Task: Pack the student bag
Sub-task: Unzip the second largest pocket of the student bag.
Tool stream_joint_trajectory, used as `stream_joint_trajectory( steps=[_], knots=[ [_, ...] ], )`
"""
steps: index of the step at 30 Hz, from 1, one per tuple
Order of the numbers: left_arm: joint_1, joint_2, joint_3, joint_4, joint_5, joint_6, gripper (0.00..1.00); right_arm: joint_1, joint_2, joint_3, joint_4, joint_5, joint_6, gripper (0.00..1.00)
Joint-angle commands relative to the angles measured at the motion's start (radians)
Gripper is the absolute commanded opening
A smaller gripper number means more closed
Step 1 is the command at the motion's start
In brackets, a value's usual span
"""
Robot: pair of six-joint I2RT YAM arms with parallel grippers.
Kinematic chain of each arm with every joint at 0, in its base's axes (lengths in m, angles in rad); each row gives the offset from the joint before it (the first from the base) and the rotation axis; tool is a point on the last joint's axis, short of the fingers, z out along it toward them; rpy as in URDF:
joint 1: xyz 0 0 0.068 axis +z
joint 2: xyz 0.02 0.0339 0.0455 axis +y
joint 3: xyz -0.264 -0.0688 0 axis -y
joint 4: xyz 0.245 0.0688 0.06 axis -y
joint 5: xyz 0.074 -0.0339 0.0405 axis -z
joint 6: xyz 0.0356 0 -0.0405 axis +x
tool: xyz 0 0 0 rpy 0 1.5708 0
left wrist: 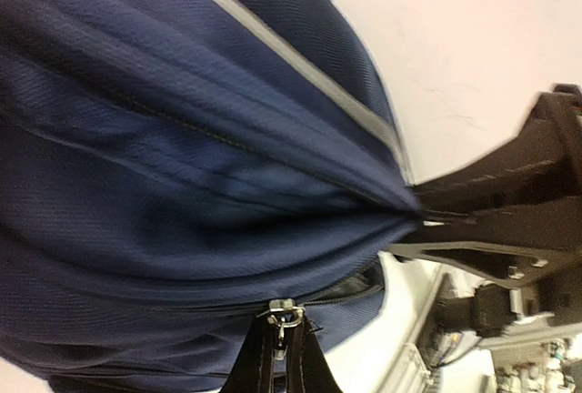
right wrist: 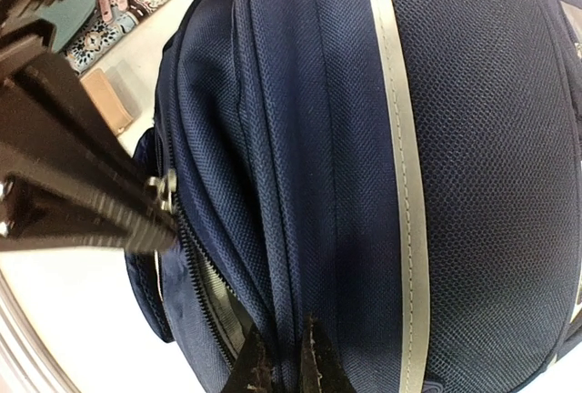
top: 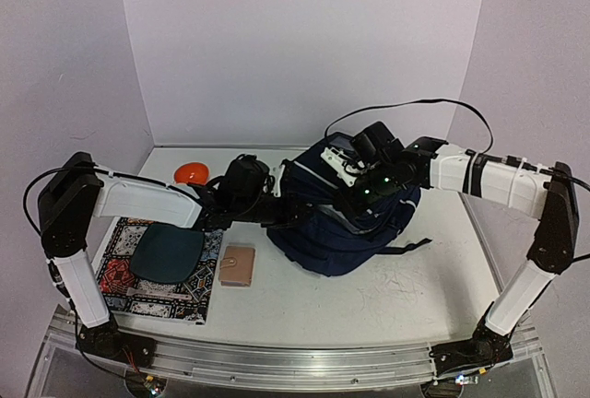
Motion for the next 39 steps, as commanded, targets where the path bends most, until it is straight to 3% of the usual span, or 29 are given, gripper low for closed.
stream_joint_trajectory(
  steps=[1, 8, 15, 28, 33, 39],
  knots=[
    [0.003, -0.052, 0.021, -0.178, -0.185, 0.085, 0.0, 0.01, -0.095, 0.03, -0.013, -0.002, -0.003, 0.0],
    [0.039, -0.06, 0.095, -0.364, -0.39, 0.206, 0.0, 0.009, -0.141, 0.025, -0.072, 0.029, -0.034, 0.0],
    [0.126, -0.06, 0.147, -0.433, -0.464, 0.295, 0.0, 0.009, -0.213, 0.032, -0.113, 0.027, -0.062, 0.0],
    [0.24, 0.139, 0.276, -0.425, -0.385, 0.368, 0.0, -0.002, -0.31, 0.067, -0.1, 0.002, -0.072, 0.0],
    [0.266, 0.148, 0.275, -0.391, -0.311, 0.395, 0.0, -0.035, -0.344, 0.039, -0.092, 0.003, -0.063, 0.0],
    [0.267, 0.049, 0.237, -0.39, -0.19, 0.406, 0.18, -0.043, -0.33, 0.051, -0.086, -0.025, -0.033, 0.0]
  ],
)
